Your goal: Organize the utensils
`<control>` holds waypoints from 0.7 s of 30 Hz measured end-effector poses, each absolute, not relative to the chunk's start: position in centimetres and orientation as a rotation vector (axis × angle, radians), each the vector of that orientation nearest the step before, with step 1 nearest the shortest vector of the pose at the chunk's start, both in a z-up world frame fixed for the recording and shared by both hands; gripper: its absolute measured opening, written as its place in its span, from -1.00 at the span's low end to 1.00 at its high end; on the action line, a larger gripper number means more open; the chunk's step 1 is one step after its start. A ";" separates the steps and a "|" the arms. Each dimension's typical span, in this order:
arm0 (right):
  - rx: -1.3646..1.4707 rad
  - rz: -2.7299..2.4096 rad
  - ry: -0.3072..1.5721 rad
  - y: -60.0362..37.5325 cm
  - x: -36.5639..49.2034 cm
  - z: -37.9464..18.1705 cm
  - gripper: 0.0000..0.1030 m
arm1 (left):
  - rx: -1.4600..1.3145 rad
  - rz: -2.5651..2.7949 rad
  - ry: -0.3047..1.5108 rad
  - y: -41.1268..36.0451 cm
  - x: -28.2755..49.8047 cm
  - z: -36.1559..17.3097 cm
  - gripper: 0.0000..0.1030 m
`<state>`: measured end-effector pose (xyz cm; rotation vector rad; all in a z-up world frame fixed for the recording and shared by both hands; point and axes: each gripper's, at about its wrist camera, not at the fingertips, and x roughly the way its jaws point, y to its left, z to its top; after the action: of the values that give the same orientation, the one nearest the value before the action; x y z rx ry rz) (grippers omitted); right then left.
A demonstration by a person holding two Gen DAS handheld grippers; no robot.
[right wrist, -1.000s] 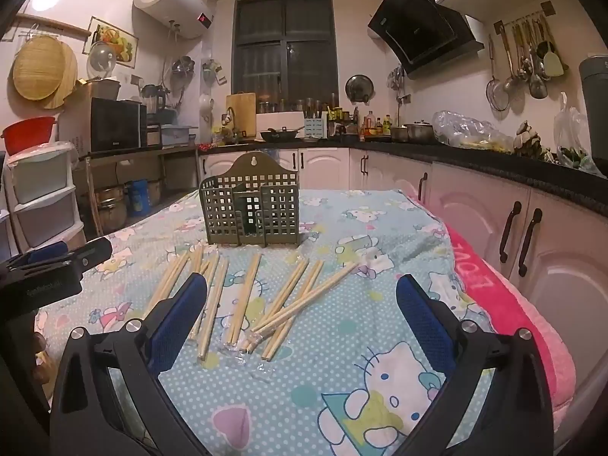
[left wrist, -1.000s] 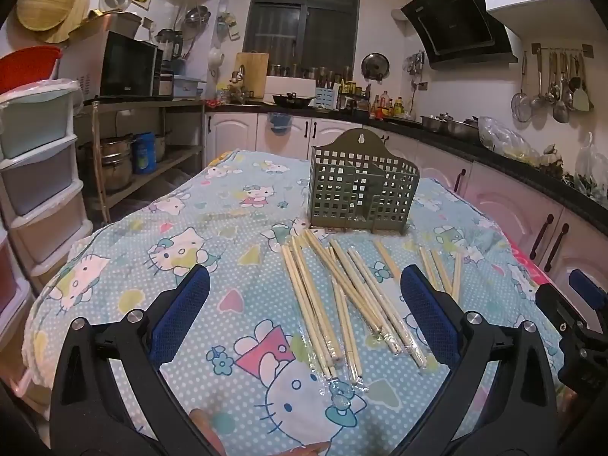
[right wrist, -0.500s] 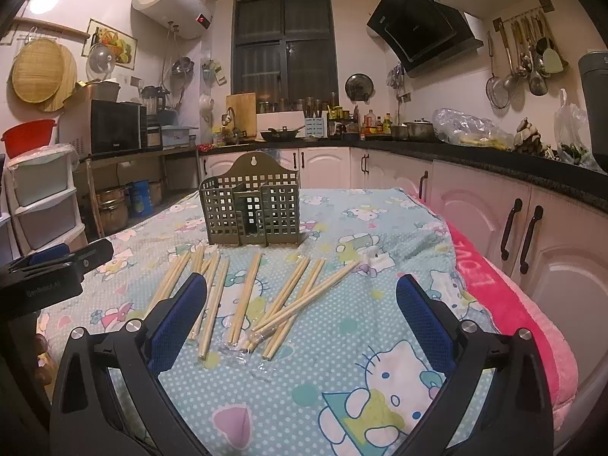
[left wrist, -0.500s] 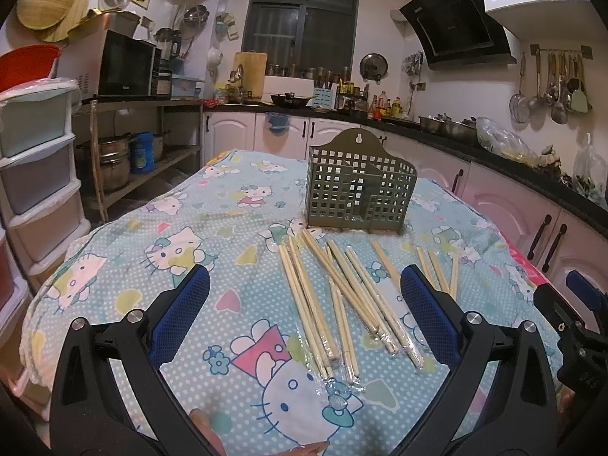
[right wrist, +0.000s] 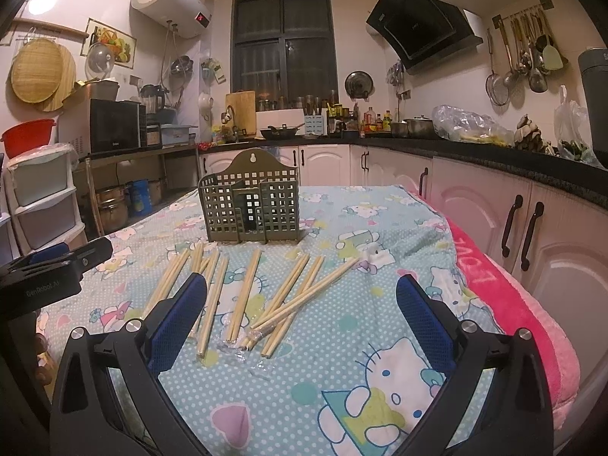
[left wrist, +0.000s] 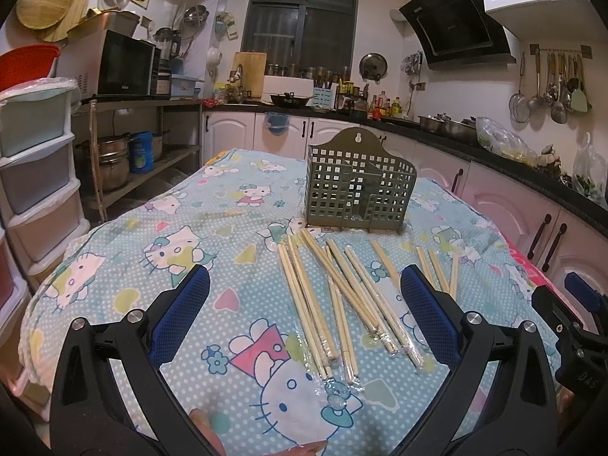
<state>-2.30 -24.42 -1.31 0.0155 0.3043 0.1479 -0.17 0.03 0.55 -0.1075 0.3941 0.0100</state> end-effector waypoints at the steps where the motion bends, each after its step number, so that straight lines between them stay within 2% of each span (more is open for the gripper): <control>1: 0.015 0.148 0.304 -24.4 -2.3 -1.4 0.88 | -0.109 0.010 0.395 0.1 -0.2 0.5 0.79; 21: 0.000 0.162 0.322 -23.9 -1.9 -1.6 0.88 | -0.129 0.020 0.404 0.2 0.2 0.2 0.79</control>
<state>-1.94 -23.93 -1.59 0.0001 0.3222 0.1624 0.18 0.21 0.23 -0.1285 0.4038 0.0200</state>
